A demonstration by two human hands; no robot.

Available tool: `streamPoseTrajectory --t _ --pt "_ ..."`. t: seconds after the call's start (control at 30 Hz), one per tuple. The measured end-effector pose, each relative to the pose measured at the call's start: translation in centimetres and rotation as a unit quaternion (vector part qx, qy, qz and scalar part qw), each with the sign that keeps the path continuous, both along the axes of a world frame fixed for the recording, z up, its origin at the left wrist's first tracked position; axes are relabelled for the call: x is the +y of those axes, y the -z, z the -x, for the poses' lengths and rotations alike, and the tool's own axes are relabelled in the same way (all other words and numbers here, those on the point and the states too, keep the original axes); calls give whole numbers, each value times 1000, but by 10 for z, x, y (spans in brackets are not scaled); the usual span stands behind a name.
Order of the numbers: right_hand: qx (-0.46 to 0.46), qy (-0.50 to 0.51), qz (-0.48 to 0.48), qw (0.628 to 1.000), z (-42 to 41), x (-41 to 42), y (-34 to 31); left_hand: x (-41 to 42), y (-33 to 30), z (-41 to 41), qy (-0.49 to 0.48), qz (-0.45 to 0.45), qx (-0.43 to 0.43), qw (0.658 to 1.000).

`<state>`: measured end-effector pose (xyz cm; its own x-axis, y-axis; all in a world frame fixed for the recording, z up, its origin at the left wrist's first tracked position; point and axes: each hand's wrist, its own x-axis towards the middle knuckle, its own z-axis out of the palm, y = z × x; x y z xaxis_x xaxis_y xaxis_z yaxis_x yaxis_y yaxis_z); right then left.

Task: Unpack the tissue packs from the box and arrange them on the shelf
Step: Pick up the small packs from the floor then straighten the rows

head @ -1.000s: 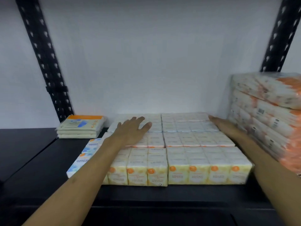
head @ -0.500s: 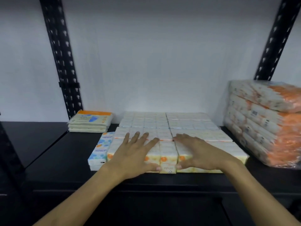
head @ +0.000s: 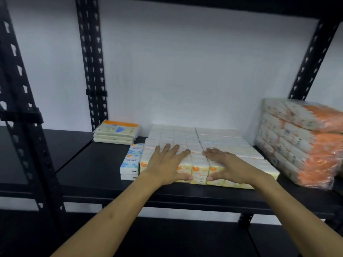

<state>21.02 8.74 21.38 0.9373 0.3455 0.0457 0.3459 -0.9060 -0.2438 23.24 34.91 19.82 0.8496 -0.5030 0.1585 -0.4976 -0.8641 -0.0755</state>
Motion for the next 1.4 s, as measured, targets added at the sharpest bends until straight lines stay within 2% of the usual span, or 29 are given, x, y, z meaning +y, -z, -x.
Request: streamPoseTrajectory --t 0.13,0.23,0.33,0.4,0.63,0.8,0.9,1.03,1.07,1.23,1.33,1.4 --pt "34 14 -11 999 3 3 -8 -2 -3 10 -12 -14 -17 1000" --pt "56 34 -48 997 3 8 -16 2 -2 22 9 10 -47 999" --pt "16 49 -123 991 1 20 -19 14 -3 29 29 58 -64 996" --pt "-1 49 -139 989 -1 34 -20 29 -7 30 20 92 -79 992" --pt "-2 -10 -97 995 -39 105 -26 119 -15 -1 -97 240 -49 965" --pt "-5 -51 -58 997 -86 176 -33 177 3 -43 -198 364 21 910" --pt "19 -48 -66 997 -118 215 -34 197 8 -67 -241 470 41 848" --pt "29 -41 -58 997 -165 252 -32 210 9 -99 -290 599 4 746" --pt "25 -41 -46 998 -176 259 -33 213 11 -106 -296 616 -8 730" --pt "17 -48 -13 999 -223 283 -35 218 19 -141 -305 635 -30 709" --pt "16 -48 -62 997 -239 287 -23 217 26 -157 -311 625 -27 715" --pt "10 -57 -48 997 -246 288 -16 219 34 -165 -320 620 -33 716"
